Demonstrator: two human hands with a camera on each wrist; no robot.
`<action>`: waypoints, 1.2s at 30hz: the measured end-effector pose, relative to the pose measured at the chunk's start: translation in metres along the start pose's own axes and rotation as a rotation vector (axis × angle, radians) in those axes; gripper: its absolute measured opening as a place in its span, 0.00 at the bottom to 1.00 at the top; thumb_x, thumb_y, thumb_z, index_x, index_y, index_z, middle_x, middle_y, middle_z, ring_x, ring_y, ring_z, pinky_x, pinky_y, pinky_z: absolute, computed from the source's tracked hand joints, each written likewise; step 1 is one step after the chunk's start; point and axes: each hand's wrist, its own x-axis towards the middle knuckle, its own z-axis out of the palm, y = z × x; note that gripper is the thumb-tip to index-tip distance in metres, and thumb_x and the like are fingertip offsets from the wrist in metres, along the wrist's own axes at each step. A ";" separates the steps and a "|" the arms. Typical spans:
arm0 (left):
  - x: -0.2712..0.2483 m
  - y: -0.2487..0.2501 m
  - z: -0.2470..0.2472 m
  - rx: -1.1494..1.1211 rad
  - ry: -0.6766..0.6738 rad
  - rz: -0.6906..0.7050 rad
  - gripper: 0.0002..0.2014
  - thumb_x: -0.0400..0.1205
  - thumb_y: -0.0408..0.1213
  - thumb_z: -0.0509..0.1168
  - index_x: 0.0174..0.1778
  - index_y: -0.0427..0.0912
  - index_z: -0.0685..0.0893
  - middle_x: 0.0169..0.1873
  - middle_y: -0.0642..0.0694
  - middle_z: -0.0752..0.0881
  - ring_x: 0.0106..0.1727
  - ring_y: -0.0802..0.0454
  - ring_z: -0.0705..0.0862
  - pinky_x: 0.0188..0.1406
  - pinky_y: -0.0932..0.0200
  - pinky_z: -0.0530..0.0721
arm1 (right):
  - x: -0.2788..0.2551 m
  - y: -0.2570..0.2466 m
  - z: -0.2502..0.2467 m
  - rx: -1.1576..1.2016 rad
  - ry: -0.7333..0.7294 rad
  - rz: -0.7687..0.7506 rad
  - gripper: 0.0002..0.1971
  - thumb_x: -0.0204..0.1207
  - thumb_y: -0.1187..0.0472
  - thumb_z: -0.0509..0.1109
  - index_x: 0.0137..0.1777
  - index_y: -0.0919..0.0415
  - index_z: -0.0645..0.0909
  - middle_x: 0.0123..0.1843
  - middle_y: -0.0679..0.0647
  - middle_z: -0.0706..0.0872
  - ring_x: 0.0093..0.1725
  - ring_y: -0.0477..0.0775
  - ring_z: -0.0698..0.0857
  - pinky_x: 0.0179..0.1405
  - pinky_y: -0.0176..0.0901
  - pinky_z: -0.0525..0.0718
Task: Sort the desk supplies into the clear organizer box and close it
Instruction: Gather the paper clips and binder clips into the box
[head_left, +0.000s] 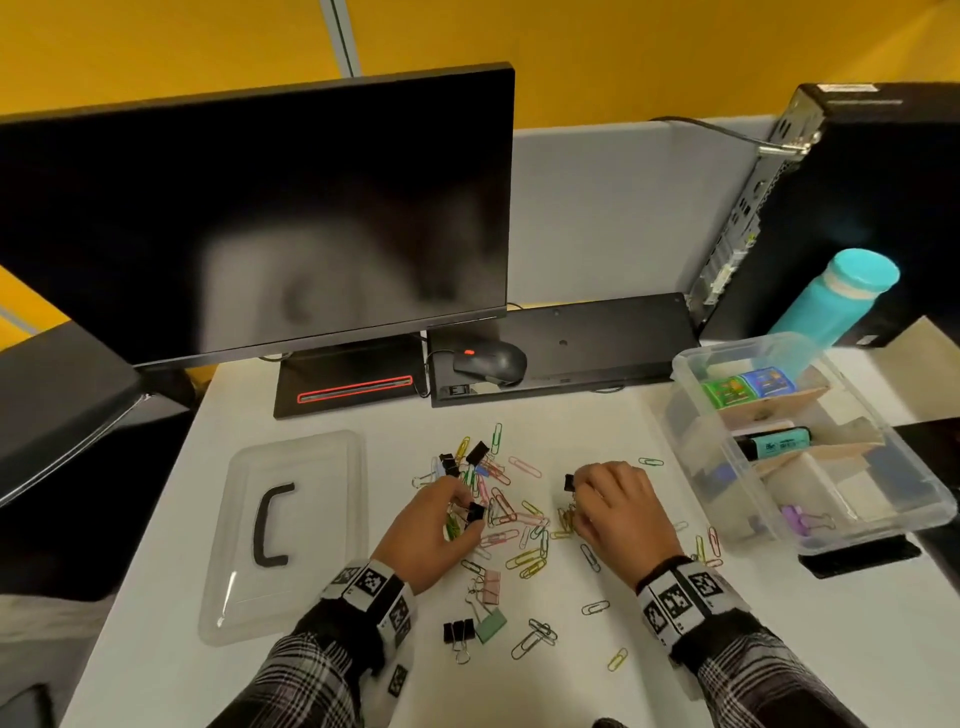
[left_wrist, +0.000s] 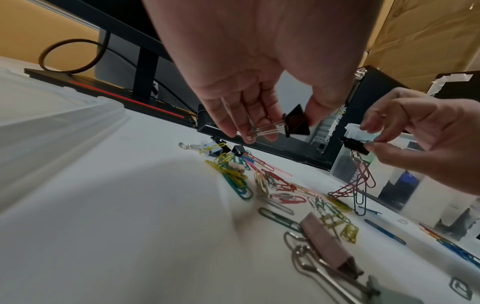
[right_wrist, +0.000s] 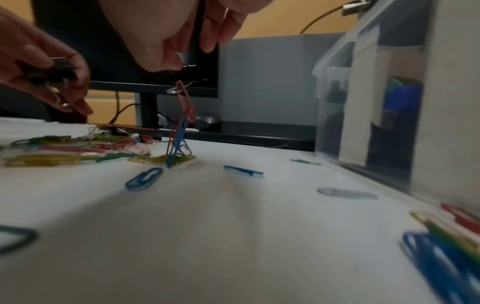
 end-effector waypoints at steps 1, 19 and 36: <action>-0.001 0.000 0.000 -0.010 0.005 -0.001 0.09 0.79 0.48 0.66 0.51 0.55 0.74 0.49 0.59 0.81 0.51 0.64 0.79 0.52 0.61 0.81 | 0.001 0.000 0.001 -0.028 -0.020 -0.058 0.18 0.59 0.67 0.78 0.45 0.59 0.75 0.50 0.55 0.86 0.51 0.58 0.76 0.52 0.47 0.71; -0.017 0.004 -0.005 -0.003 -0.107 -0.066 0.10 0.85 0.33 0.53 0.44 0.46 0.79 0.45 0.50 0.79 0.46 0.55 0.80 0.50 0.57 0.79 | 0.006 0.006 -0.003 0.074 -0.137 0.257 0.13 0.65 0.61 0.80 0.35 0.55 0.76 0.37 0.47 0.80 0.40 0.50 0.69 0.37 0.37 0.71; -0.013 -0.006 0.026 0.445 -0.340 0.244 0.17 0.77 0.52 0.67 0.59 0.51 0.75 0.58 0.52 0.73 0.49 0.49 0.80 0.45 0.60 0.75 | -0.035 -0.067 -0.022 0.391 -0.974 0.177 0.22 0.76 0.41 0.65 0.65 0.47 0.66 0.40 0.50 0.80 0.41 0.53 0.78 0.36 0.44 0.71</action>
